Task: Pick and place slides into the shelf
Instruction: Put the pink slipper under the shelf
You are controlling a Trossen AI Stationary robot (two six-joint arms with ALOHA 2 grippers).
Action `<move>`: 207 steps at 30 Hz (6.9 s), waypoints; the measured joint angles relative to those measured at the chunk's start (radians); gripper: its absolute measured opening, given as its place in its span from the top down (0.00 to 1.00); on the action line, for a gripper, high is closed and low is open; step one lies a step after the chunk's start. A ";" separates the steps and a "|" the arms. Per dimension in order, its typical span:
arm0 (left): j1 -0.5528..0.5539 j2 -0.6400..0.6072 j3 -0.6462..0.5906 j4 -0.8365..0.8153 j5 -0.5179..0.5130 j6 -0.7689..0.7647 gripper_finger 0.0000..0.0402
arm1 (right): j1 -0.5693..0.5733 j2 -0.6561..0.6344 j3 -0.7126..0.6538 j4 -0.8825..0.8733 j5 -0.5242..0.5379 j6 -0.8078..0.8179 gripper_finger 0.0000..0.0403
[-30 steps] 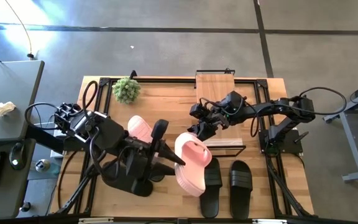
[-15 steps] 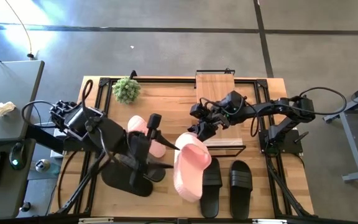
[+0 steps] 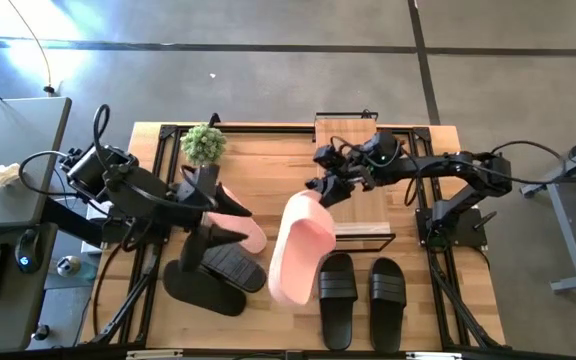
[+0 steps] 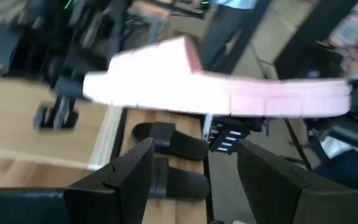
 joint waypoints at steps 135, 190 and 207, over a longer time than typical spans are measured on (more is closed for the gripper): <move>0.812 -0.352 -1.147 1.192 0.438 -0.287 0.88 | -0.390 -0.804 0.001 -1.587 0.769 -0.931 0.61; 1.178 0.278 -1.145 1.099 0.823 -0.548 0.86 | -0.399 -0.904 0.001 -1.868 0.775 -0.755 0.58; 1.113 0.473 -1.142 1.463 0.764 -0.838 0.87 | -0.399 -0.905 0.001 -1.943 0.731 -0.784 0.58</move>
